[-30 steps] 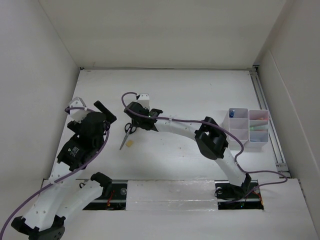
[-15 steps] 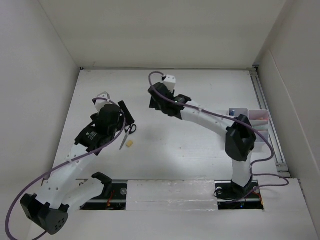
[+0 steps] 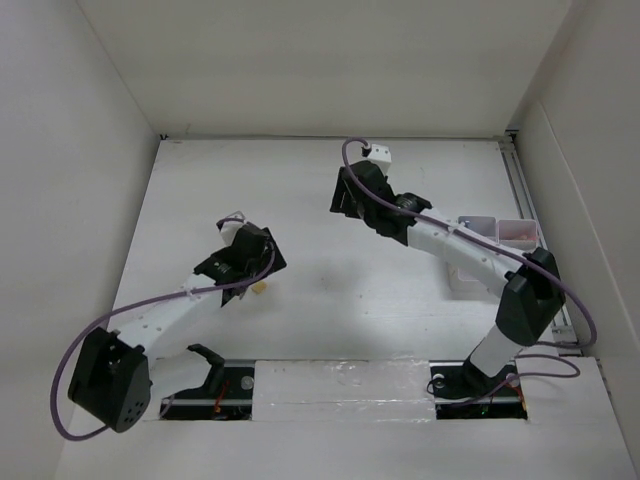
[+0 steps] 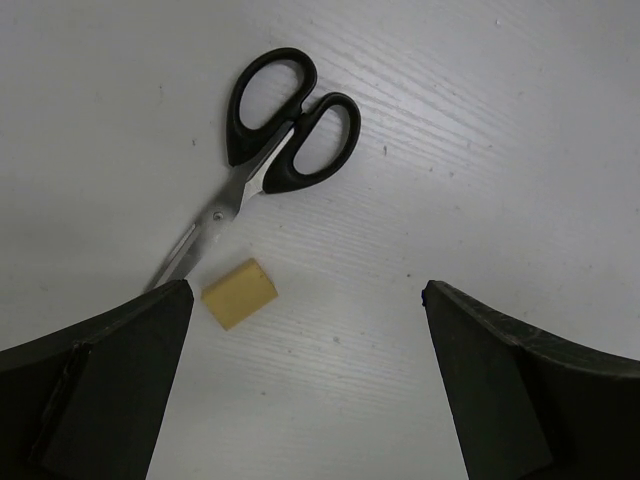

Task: Sort the stationery into containers
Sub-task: Grab a piece of stationery with the left arm

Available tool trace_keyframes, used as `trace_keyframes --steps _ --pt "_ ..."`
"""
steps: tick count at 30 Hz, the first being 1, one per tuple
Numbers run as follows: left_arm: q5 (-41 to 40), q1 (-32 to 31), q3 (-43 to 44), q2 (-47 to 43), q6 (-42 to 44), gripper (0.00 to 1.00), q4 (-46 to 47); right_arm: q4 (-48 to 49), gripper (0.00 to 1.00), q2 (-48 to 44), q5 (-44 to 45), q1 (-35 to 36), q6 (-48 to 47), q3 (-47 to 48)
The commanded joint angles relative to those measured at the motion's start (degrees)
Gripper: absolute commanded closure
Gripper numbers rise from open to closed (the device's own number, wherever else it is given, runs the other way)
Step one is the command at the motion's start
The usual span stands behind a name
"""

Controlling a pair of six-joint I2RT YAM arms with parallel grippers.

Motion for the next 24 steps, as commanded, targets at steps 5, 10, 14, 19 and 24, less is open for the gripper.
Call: trace_keyframes --steps 5,10,14,19,24 --pt "-1.82 -1.33 -1.52 4.45 2.15 0.0 10.21 5.3 0.33 -6.78 -5.27 0.88 -4.45 -3.71" --pt "-0.5 -1.33 -3.55 6.37 2.67 0.07 11.89 5.92 0.32 -10.82 -5.27 0.88 -5.58 -6.86" --pt "0.12 -1.33 -4.78 6.91 2.07 0.17 11.89 6.44 0.32 -13.72 -6.32 -0.79 -5.59 -8.89" --pt "1.26 -1.86 -4.61 7.96 1.45 0.17 11.02 6.97 0.32 -16.36 -6.85 -1.93 -5.59 -10.65" --pt "1.79 -1.86 -3.99 7.96 -0.13 0.21 7.15 6.97 0.32 -19.43 -6.85 -1.93 -5.59 -12.05"
